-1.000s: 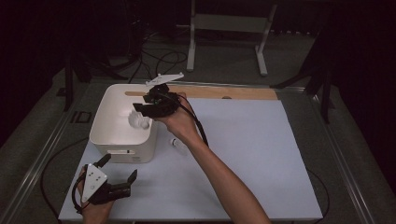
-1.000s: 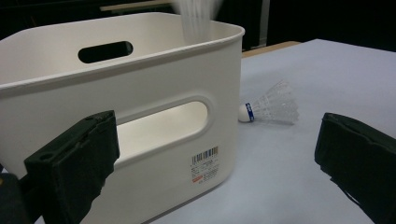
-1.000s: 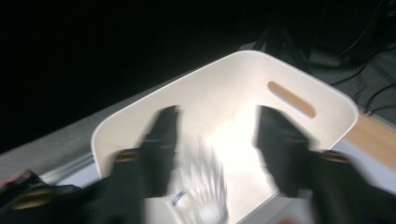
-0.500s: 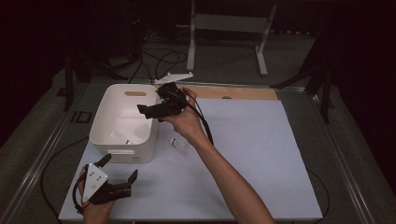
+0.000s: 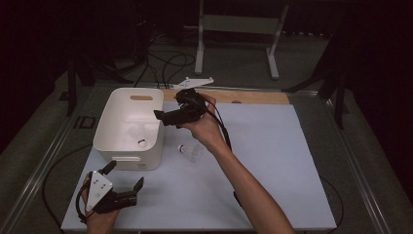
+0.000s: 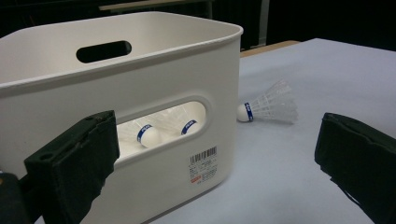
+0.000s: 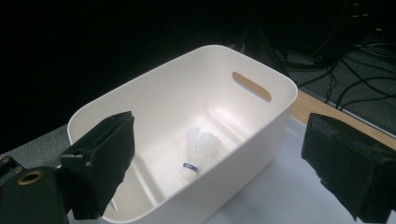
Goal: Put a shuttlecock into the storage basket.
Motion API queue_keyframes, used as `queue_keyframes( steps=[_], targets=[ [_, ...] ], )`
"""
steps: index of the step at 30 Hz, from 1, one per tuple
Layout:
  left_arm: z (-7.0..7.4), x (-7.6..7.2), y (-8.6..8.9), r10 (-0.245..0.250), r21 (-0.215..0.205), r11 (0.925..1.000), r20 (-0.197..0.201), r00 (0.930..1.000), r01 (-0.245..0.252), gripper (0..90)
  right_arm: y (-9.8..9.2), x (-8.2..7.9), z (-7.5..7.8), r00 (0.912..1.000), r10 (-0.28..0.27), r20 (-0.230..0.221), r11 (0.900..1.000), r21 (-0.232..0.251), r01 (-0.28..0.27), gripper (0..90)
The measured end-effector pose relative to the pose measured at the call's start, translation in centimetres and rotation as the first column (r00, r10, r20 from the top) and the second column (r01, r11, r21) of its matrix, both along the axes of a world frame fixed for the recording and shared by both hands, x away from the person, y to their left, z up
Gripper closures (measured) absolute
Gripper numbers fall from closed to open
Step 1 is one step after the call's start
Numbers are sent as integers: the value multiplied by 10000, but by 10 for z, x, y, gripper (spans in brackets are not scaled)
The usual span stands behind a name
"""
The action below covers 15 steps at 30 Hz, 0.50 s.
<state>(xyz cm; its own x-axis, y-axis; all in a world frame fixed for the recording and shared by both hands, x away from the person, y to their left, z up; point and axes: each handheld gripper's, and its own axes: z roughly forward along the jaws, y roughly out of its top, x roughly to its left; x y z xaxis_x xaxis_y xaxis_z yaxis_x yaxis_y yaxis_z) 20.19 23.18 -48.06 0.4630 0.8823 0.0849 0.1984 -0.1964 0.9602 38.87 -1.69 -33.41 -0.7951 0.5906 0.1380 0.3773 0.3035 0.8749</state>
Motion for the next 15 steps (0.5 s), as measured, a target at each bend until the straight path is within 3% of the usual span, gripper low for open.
queue_keyframes(
  steps=[15],
  targets=[
    [0,0,-1,2,15,10000,0,10000,-2,3,-23,-2,-4,9997,-231,94,9996,-159,232,97]
  ],
)
